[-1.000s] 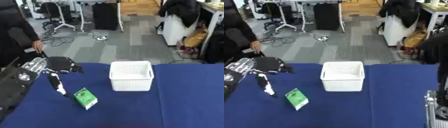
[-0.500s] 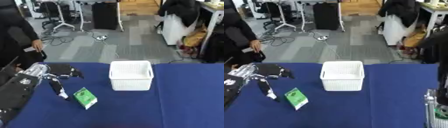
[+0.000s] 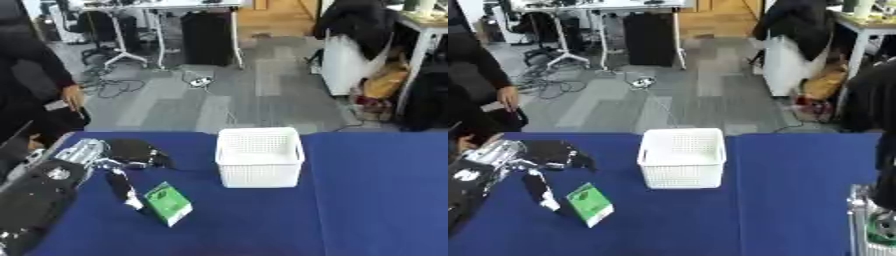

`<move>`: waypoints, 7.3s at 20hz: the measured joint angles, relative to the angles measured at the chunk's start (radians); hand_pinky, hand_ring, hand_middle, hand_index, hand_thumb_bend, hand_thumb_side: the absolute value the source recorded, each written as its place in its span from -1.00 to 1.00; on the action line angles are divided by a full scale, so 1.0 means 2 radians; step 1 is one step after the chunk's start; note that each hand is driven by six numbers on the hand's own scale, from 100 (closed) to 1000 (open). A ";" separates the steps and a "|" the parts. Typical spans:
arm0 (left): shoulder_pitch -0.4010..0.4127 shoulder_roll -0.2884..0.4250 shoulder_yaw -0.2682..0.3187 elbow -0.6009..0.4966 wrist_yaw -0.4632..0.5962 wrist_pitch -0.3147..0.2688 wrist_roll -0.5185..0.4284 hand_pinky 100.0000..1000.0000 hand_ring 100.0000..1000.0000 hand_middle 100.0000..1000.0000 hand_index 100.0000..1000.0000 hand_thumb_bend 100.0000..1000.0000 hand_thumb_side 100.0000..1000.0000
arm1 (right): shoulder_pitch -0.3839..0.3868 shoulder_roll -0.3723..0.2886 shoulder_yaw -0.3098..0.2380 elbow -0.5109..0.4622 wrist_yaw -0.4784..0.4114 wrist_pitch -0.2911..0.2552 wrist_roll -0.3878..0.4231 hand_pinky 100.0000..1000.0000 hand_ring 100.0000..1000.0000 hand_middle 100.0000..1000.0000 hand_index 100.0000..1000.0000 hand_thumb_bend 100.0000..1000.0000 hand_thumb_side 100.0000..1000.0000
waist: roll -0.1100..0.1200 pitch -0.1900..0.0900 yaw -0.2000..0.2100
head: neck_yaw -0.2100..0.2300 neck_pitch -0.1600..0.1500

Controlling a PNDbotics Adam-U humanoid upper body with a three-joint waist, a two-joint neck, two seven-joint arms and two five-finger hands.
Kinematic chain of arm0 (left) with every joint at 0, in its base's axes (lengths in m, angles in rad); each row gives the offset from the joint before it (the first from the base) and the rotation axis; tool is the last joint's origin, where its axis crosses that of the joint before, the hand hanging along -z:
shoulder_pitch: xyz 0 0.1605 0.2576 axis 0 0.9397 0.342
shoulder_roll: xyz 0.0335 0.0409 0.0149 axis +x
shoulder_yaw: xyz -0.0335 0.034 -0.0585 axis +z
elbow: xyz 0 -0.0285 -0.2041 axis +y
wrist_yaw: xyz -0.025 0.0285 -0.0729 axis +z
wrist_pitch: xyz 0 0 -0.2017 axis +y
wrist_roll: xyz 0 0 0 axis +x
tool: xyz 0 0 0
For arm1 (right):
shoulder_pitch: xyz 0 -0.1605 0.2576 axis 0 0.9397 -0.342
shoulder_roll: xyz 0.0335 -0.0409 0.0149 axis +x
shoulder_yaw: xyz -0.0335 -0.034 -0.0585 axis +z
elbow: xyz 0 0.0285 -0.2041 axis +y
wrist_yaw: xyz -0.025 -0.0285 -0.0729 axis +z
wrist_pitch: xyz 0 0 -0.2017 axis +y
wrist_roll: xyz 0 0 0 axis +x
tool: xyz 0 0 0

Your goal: Pick up objects on the table and place them in the box.

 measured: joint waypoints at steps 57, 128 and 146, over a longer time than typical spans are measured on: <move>-0.020 -0.025 0.019 0.056 -0.308 0.007 0.163 0.50 0.53 0.68 0.88 -0.34 0.34 | 0.000 0.004 0.002 0.000 0.003 0.001 0.002 -1.00 -1.00 -1.00 -0.32 -0.82 1.00 | 0.001 0.000 -0.002 | 0.009 0.001; -0.144 -0.104 0.071 0.041 -0.258 0.115 0.187 -1.00 -1.00 -1.00 -0.68 -0.77 0.85 | -0.009 0.047 0.013 0.000 -0.009 -0.007 -0.002 -1.00 -0.94 -1.00 -0.31 -0.85 1.00 | 0.009 0.016 -0.057 | 0.044 -0.048; -0.152 -0.119 0.115 0.108 -0.346 0.254 0.153 1.00 1.00 1.00 1.00 -0.58 1.00 | -0.009 0.057 0.019 0.000 -0.015 -0.014 0.001 -1.00 -0.93 -1.00 -0.30 -0.85 1.00 | 0.013 0.021 -0.063 | 0.053 -0.064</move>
